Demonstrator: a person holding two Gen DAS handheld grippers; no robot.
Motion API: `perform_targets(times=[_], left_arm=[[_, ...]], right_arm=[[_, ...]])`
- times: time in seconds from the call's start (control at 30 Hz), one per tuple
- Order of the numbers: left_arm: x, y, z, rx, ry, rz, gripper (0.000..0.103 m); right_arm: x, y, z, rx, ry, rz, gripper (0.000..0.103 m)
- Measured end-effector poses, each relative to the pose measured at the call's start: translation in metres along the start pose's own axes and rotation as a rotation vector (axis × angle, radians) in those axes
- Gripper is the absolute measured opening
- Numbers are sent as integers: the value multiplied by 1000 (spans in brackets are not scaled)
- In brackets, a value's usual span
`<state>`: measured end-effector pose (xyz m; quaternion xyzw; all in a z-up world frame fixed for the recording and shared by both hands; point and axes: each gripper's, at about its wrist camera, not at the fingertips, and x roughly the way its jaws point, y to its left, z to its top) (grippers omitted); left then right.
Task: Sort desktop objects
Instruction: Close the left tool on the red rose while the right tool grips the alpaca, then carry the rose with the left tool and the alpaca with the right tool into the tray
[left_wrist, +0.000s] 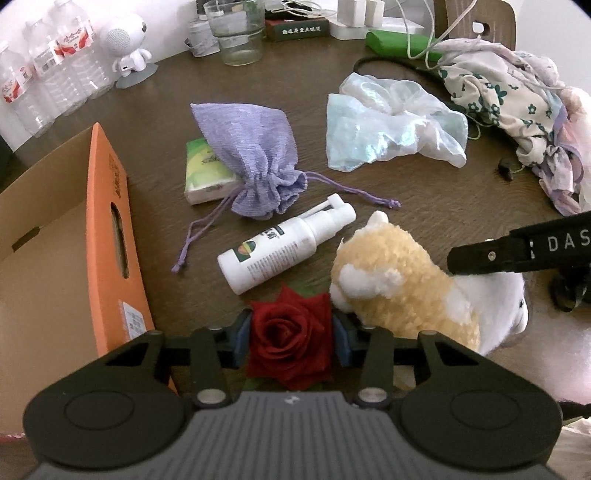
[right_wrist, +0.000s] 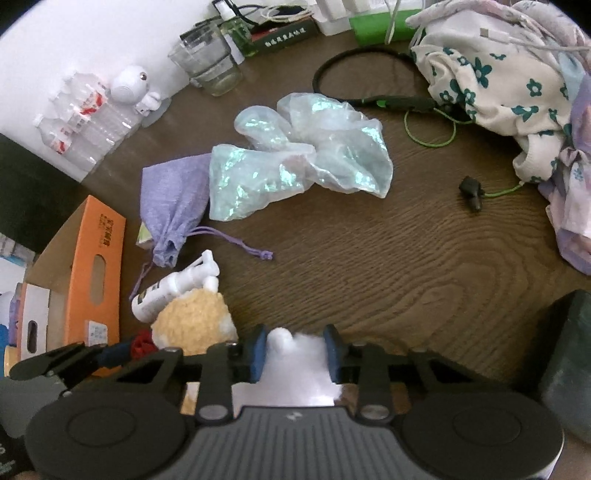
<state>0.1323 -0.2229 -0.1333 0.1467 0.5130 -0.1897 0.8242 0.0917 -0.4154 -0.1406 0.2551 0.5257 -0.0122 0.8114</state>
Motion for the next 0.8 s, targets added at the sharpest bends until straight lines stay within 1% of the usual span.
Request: perform_targets(times=[0.2, 0.5, 0.8], left_arm=[[-6, -3, -3, 3, -13, -8, 43], [-25, -8, -11, 6, -51, -25, 43], [-65, -6, -26, -15, -124, -55, 42]], right_arm=[[-13, 2, -5, -19, -45, 9, 25], [-40, 10, -16, -74, -109, 14, 25], [-74, 18, -30, -84, -164, 37, 25]])
